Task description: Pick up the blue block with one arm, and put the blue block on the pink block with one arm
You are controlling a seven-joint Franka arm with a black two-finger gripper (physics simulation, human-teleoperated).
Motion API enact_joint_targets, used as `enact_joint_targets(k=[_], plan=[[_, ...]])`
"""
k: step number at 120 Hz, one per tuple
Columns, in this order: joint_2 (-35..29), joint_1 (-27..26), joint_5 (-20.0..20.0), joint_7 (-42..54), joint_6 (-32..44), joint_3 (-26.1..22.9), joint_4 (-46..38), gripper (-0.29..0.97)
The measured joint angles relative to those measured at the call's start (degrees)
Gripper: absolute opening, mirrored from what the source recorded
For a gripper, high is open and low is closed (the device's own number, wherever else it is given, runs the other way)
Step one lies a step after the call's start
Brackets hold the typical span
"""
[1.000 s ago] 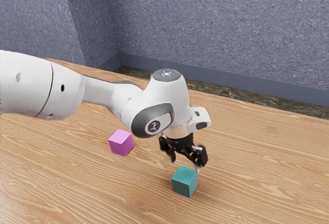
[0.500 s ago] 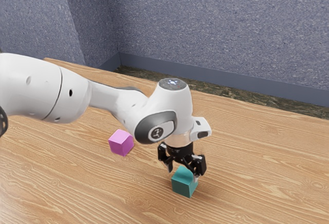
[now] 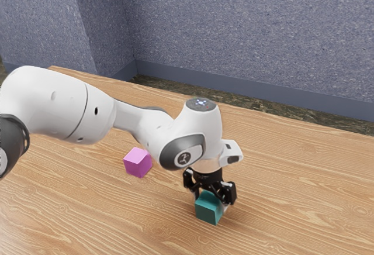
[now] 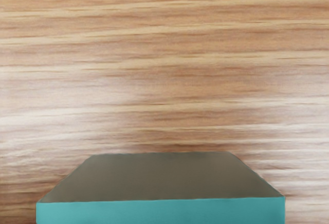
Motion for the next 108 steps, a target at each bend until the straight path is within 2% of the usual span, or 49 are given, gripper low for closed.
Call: enact_joint_targets(k=[16, 46, 63, 108], plan=[[0.43, 0.55, 0.09, 0.33, 0.30, 0.00, 0.28, 0.59], [0.74, 0.56, 3.56, 0.82, 0.52, -0.50, 0.22, 0.53], [0.82, 0.56, 3.97, 1.00, 0.53, -0.65, 0.22, 0.44], [0.22, 0.68, 4.19, 0.83, -0.18, -0.63, 0.13, 0.39]])
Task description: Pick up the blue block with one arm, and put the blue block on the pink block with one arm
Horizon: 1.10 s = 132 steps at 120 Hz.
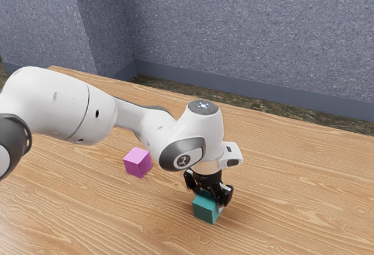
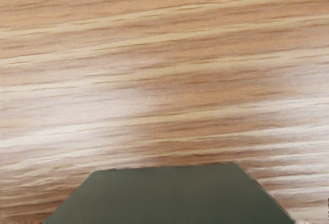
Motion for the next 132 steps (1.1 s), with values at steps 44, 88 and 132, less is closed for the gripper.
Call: enact_joint_targets(k=[44, 88, 132], plan=[[-7.40, 6.57, 1.19, 0.87, -1.30, 0.47, 0.15, 0.37], [-14.87, 24.51, 5.84, 6.85, -4.88, -4.88, -1.38, 0.37], [-10.86, 36.30, 2.54, 16.69, -14.39, -10.48, 2.77, 0.37]])
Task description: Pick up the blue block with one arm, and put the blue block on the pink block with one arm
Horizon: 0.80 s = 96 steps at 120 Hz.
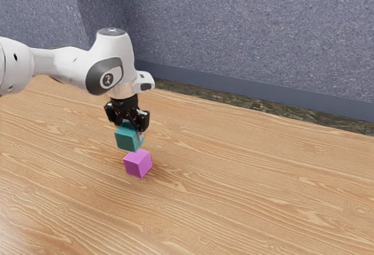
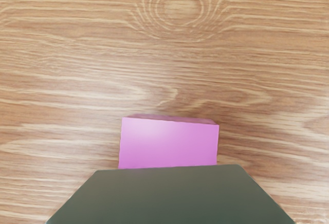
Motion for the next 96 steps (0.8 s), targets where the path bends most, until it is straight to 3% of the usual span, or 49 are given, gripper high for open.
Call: enact_joint_targets(k=[38, 96], plan=[[5.69, 4.11, -0.06, 9.98, -3.28, -3.87, 5.27, 0.37], [8.71, 4.53, -0.61, 16.34, -3.59, -3.95, 7.78, 0.37]])
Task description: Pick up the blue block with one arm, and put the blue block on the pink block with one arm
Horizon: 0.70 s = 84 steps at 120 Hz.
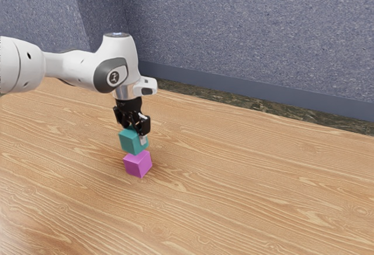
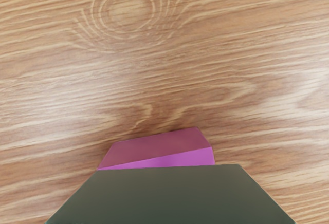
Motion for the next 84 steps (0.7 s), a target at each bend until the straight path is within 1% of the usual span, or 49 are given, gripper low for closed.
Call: enact_joint_targets(k=[60, 84], plan=[[1.33, 0.89, -0.18, -0.71, 0.27, 0.54, -0.01, 0.37], [0.22, 0.48, -0.20, -2.00, 0.28, 0.54, -1.25, 0.37]])
